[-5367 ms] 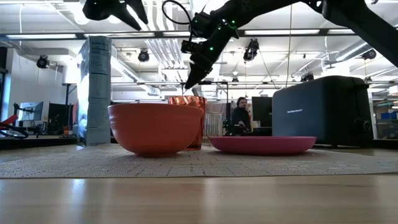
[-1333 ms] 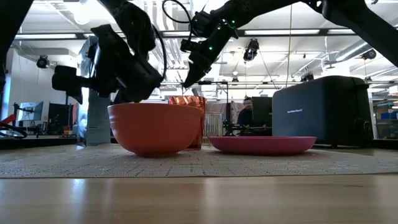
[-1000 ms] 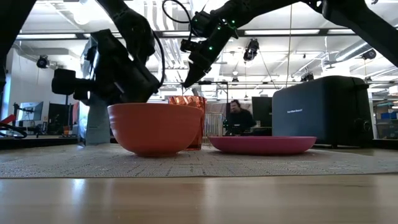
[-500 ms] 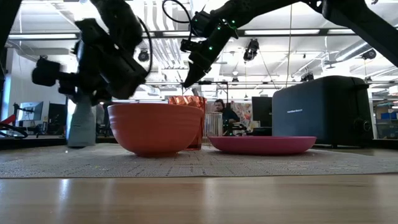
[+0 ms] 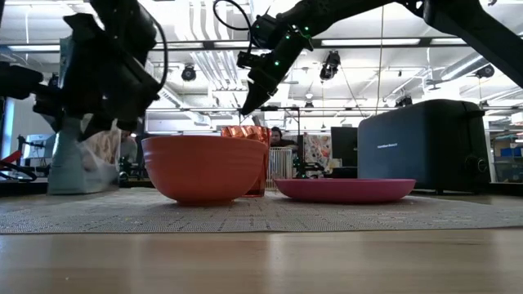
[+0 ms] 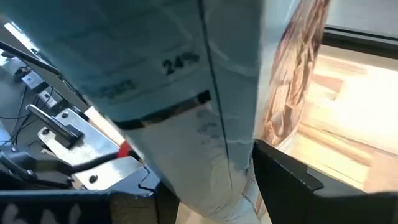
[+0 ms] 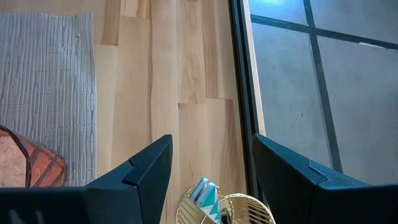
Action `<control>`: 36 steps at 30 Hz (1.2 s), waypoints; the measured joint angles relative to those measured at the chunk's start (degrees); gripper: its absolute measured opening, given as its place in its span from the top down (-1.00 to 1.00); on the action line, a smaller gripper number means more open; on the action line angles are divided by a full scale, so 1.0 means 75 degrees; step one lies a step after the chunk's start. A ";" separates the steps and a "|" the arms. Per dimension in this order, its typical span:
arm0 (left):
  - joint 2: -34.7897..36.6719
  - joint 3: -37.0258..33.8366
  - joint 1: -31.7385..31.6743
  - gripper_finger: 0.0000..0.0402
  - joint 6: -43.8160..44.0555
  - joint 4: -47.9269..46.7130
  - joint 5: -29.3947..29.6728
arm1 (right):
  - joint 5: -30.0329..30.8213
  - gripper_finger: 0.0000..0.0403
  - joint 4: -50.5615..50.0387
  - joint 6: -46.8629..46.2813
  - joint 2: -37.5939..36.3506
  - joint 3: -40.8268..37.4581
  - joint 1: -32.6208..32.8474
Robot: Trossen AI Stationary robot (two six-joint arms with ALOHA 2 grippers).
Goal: Arrange a breakfast setting
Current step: Pour the cereal from the blue cereal box into the orange bowl
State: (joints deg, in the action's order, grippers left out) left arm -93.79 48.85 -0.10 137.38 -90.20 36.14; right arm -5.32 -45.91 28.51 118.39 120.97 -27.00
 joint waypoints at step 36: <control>0.0161 -0.0486 -0.1267 0.17 -0.0514 0.0030 0.1521 | 0.0000 -0.04 -0.0002 0.0000 0.0000 0.0000 0.0000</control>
State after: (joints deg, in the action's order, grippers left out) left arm -92.58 45.21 -9.60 133.53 -89.97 47.55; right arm -5.32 -45.93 28.51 118.39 120.97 -27.00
